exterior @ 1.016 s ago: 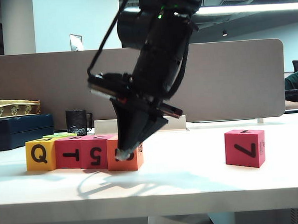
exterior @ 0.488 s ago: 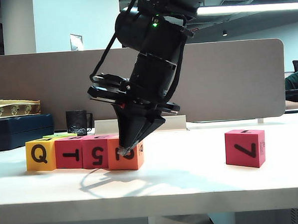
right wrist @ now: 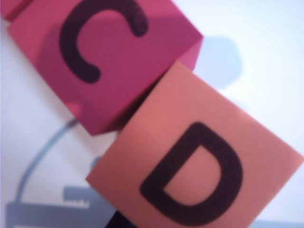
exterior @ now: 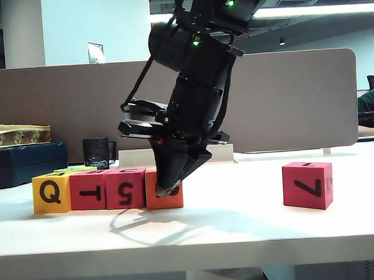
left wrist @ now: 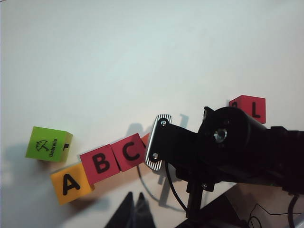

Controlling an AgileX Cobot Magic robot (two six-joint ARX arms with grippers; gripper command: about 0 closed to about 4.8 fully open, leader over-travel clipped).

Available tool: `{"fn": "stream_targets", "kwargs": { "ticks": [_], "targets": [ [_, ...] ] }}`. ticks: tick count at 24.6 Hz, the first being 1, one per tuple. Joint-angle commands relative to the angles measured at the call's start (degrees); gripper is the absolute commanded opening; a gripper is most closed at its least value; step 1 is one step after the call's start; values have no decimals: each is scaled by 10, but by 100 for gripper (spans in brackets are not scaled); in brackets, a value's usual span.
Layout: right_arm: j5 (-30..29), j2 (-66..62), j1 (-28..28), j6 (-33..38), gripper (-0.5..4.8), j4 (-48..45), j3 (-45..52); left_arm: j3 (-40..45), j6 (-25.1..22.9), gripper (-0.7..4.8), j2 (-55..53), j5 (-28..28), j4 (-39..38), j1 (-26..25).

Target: Select the appropriate blocks from the scattered letter blocks on the table and arrange them in a row to spell out "ABCD".

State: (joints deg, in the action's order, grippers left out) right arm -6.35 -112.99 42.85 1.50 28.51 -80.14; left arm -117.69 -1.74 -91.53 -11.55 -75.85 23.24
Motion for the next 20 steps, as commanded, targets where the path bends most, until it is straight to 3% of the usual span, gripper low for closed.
{"fn": "stream_targets", "kwargs": {
  "ticks": [1, 20],
  "targets": [
    [2, 2, -4, -2, -2, -16, -3, -2, -4, -6, 4, -2, 6, 0],
    [-4, 1, -4, -2, -2, -44, -3, -2, -7, -6, 3, -2, 13, 0]
  ]
}}
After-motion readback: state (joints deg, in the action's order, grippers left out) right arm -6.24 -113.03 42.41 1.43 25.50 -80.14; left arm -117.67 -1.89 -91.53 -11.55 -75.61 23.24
